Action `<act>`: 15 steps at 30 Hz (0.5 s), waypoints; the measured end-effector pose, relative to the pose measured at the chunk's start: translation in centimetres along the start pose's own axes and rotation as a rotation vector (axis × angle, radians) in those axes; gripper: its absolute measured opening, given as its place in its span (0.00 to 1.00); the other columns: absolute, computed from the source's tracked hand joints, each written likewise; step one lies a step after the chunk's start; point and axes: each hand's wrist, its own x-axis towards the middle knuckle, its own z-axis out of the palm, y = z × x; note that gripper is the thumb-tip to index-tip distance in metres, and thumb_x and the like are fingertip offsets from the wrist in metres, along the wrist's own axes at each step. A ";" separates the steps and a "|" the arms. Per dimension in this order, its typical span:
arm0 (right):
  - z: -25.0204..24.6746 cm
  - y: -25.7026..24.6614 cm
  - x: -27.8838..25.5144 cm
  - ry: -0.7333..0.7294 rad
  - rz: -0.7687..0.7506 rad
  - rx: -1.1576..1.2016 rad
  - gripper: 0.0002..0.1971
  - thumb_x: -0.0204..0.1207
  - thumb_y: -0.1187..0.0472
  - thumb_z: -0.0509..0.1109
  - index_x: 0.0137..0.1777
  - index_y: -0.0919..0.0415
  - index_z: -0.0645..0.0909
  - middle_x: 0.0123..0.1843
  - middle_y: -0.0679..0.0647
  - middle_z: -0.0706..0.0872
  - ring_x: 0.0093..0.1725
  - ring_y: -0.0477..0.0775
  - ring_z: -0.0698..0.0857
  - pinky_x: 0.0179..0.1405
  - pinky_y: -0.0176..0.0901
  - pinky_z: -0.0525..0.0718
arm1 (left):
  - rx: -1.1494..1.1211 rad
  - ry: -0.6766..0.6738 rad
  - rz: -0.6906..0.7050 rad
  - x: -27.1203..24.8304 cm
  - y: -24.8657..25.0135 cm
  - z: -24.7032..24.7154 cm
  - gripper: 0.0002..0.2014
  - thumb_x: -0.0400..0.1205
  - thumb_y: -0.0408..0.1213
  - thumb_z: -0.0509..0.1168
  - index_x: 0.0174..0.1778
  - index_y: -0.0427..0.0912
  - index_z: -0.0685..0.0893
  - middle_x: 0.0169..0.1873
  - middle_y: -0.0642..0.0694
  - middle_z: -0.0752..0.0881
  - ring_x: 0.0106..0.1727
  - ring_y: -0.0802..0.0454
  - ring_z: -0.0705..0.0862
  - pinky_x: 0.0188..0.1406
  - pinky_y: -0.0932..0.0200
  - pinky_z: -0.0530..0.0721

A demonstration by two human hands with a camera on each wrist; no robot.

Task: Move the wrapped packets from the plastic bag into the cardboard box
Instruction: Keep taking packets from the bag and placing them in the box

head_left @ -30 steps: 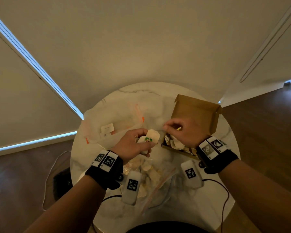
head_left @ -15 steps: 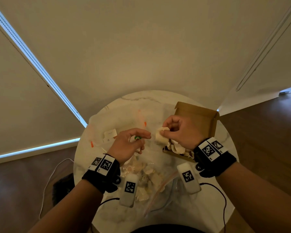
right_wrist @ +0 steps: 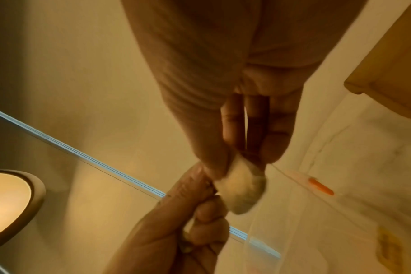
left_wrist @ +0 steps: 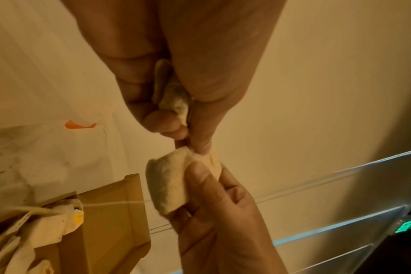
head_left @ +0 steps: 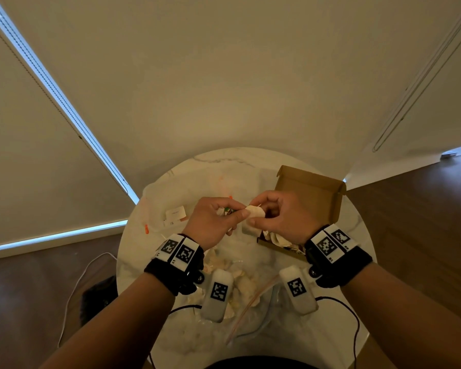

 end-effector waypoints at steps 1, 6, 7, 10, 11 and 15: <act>0.0 0.4 -0.1 -0.058 0.018 -0.038 0.15 0.65 0.62 0.83 0.52 0.60 0.86 0.42 0.57 0.92 0.41 0.56 0.90 0.42 0.47 0.88 | -0.002 0.008 0.004 0.1 0.1 0.0 0.02 0.77 0.30 0.74 0.41 0.35 0.91 0.21 0.51 0.81 0.21 0.55 0.75 0.24 0.61 0.76; 0.6 3.0 -1.0 -0.225 0.090 -0.156 0.05 0.74 0.64 0.76 0.48 0.65 0.88 0.43 0.57 0.93 0.41 0.47 0.90 0.45 0.37 0.87 | -0.016 0.042 0.006 0.5 0.2 -0.7 0.02 0.77 0.29 0.74 0.40 0.35 0.90 0.21 0.49 0.81 0.21 0.53 0.76 0.25 0.59 0.77; 0.7 3.2 -1.1 -0.232 0.096 -0.161 0.05 0.77 0.65 0.73 0.48 0.66 0.88 0.41 0.56 0.93 0.37 0.41 0.89 0.41 0.30 0.84 | -0.020 0.050 0.003 0.6 0.2 -0.8 0.02 0.77 0.29 0.74 0.40 0.35 0.90 0.22 0.48 0.81 0.22 0.53 0.76 0.25 0.59 0.77; 0.9 3.6 -1.5 -0.217 0.084 -0.174 0.10 0.82 0.64 0.67 0.46 0.67 0.88 0.36 0.55 0.92 0.34 0.40 0.87 0.37 0.27 0.80 | -0.024 0.070 -0.004 0.8 0.0 -1.0 0.02 0.77 0.30 0.74 0.40 0.37 0.91 0.22 0.47 0.81 0.23 0.52 0.76 0.26 0.59 0.77; 1.0 3.7 -1.5 -0.213 0.085 -0.151 0.11 0.83 0.64 0.66 0.46 0.68 0.88 0.36 0.56 0.92 0.35 0.44 0.88 0.38 0.30 0.82 | -0.028 0.076 -0.005 0.8 0.0 -1.1 0.02 0.77 0.30 0.74 0.40 0.37 0.91 0.22 0.47 0.81 0.23 0.52 0.76 0.26 0.59 0.77; 1.9 3.8 -1.6 -0.220 0.215 0.034 0.12 0.84 0.63 0.64 0.48 0.72 0.85 0.41 0.62 0.91 0.41 0.56 0.90 0.47 0.52 0.89 | -0.067 0.090 -0.018 1.2 -0.1 -0.8 0.02 0.78 0.30 0.74 0.41 0.37 0.91 0.22 0.45 0.81 0.23 0.50 0.75 0.26 0.58 0.77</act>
